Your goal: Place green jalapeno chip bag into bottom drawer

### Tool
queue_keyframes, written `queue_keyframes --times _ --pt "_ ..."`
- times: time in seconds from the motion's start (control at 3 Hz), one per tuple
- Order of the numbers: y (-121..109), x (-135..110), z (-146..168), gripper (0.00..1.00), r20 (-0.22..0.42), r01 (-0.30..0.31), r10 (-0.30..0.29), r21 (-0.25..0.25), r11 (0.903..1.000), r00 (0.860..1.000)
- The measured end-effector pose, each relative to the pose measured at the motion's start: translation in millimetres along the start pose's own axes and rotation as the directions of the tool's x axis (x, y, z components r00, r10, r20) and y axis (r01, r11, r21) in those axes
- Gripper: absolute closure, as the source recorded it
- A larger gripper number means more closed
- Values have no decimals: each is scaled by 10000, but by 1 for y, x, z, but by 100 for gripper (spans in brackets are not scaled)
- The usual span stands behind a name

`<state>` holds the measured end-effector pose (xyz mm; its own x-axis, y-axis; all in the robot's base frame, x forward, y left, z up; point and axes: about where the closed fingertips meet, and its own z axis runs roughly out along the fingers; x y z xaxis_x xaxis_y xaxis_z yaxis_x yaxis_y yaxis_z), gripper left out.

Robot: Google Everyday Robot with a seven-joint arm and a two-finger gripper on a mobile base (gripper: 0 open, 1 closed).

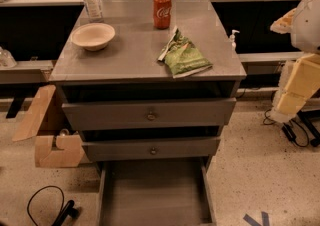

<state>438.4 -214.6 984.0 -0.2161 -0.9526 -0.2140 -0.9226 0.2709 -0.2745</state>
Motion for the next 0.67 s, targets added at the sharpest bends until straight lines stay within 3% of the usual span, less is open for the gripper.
queue_keyframes --times 0.33,0.67 --pt "0 0 0 0 0 0 0 1 10000 10000" --pt "-34 -11 22 0 1191 -447 420 200 9988 9920"
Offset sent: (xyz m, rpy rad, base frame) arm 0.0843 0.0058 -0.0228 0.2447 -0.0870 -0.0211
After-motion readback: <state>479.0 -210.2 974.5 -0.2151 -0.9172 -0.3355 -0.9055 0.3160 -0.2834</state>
